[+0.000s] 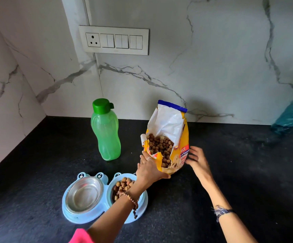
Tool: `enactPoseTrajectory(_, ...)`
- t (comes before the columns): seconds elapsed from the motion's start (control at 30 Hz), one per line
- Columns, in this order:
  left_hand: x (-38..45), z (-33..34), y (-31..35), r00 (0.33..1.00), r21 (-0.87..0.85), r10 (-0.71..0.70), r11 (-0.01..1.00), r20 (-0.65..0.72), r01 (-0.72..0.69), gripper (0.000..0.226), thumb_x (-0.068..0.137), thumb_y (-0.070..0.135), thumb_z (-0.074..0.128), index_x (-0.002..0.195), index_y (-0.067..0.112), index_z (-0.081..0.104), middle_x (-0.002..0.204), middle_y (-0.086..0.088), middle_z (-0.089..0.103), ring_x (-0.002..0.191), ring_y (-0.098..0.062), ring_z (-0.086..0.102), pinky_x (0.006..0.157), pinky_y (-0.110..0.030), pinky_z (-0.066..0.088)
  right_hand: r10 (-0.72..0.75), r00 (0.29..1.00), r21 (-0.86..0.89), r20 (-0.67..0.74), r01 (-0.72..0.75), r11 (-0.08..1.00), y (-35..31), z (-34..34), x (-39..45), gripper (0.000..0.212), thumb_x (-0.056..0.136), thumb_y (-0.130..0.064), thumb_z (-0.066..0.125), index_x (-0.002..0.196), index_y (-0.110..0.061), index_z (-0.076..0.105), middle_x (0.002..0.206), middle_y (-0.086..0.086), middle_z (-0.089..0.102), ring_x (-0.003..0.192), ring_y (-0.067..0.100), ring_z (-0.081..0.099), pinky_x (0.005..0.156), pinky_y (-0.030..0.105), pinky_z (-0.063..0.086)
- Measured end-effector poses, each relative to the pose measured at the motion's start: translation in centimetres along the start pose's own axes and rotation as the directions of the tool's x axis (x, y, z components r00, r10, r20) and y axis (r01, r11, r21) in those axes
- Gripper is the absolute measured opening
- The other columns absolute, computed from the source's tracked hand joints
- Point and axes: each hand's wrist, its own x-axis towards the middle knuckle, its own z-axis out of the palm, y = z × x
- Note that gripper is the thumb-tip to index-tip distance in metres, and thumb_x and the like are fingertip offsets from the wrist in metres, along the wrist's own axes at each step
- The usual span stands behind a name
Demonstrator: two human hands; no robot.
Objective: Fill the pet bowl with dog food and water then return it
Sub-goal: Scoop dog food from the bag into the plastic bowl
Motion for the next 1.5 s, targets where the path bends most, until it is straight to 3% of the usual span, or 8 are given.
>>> enactPoseTrajectory(0.13,0.6,0.6,0.1,0.996,-0.11,-0.029,0.994,-0.085,0.02,0.138,0.055,0.055,0.08,0.145,0.012,-0.014,0.151,-0.017,0.019,0.139,-0.034,0.027,0.109,-0.05,0.031,0.111,0.944,0.224,0.312,-0.186,0.957,0.4,-0.2,1.6,0.074,0.072,0.016,0.06,0.132,-0.019,0.035,0.127,0.004,0.056,0.115,0.016,0.053,0.084,0.028,0.052)
enactPoseTrajectory(0.33,2.7,-1.4,-0.4,0.999,-0.1,0.019,0.995,-0.035,-0.022,0.123,0.053,0.04,0.086,0.145,0.015,0.009,0.136,-0.012,0.043,0.123,-0.032,0.048,0.099,-0.042,0.042,0.087,0.904,0.034,0.418,-0.111,0.993,1.0,-0.5,2.7,0.063,0.079,0.017,0.056,0.131,-0.015,0.041,0.123,0.003,0.058,0.116,0.012,0.053,0.082,0.018,0.05)
enactPoseTrajectory(0.63,5.4,-4.4,-2.0,0.978,-0.263,0.112,0.963,0.173,-0.064,0.112,0.058,0.008,0.086,0.143,0.022,0.014,0.132,0.003,0.045,0.124,-0.016,0.042,0.11,-0.038,0.034,0.009,0.922,-0.051,0.387,0.011,0.999,2.0,0.2,2.2,0.069,0.057,-0.027,0.076,0.115,-0.036,0.04,0.127,-0.001,0.039,0.107,-0.001,0.047,0.076,0.013,0.042)
enactPoseTrajectory(0.87,5.4,-3.7,-3.0,0.975,-0.353,0.091,0.936,0.202,-0.014,0.124,0.046,0.026,0.091,0.143,0.027,0.013,0.138,0.0,0.043,0.129,-0.02,0.042,0.109,-0.047,0.035,0.027,0.89,-0.088,0.455,0.015,0.996,2.6,0.0,3.2,0.078,0.055,-0.029,0.08,0.117,-0.035,0.035,0.13,-0.001,0.041,0.11,-0.004,0.045,0.087,0.015,0.039)
enactPoseTrajectory(1.0,5.2,-3.3,-3.2,0.967,-0.377,0.107,0.926,0.23,-0.013,0.125,0.057,0.005,0.086,0.146,0.024,0.0,0.138,0.002,0.036,0.131,-0.017,0.036,0.113,-0.04,0.031,0.056,0.849,-0.091,0.525,-0.01,0.996,2.8,0.5,3.8,0.094,0.062,-0.013,0.084,0.131,-0.026,0.022,0.128,-0.005,0.043,0.108,-0.002,0.048,0.075,0.005,0.043)
enactPoseTrajectory(1.13,5.3,-3.2,-3.8,0.965,-0.334,0.083,0.943,0.25,0.006,0.151,0.037,0.026,0.089,0.145,0.025,-0.017,0.144,-0.001,0.032,0.135,-0.021,0.032,0.114,-0.045,0.028,0.086,0.808,-0.128,0.582,-0.014,0.992,2.6,1.2,4.6,0.104,0.066,0.0,0.082,0.141,-0.02,0.013,0.131,0.001,0.042,0.102,-0.003,0.05,0.071,0.005,0.047)
enactPoseTrajectory(1.3,5.4,-3.3,-3.6,0.963,-0.303,0.06,0.953,0.264,0.024,0.121,0.062,0.005,0.083,0.145,0.02,-0.003,0.137,0.001,0.036,0.133,-0.02,0.034,0.11,-0.034,0.03,0.162,0.746,-0.211,0.646,-0.029,0.977,1.9,1.1,5.6,0.115,0.051,-0.023,0.085,0.142,-0.024,0.015,0.134,-0.001,0.043,0.106,-0.003,0.049,0.081,0.013,0.043)
enactPoseTrajectory(1.5,5.3,-3.3,-3.5,0.973,-0.308,0.056,0.951,0.224,0.017,0.116,0.065,0.006,0.082,0.145,0.02,0.0,0.141,-0.001,0.033,0.127,-0.014,0.034,0.108,-0.032,0.03,0.154,0.765,-0.18,0.626,-0.05,0.982,2.0,1.4,5.7,0.115,0.052,-0.018,0.085,0.144,-0.02,0.017,0.139,0.004,0.042,0.112,0.006,0.048,0.095,0.023,0.038)
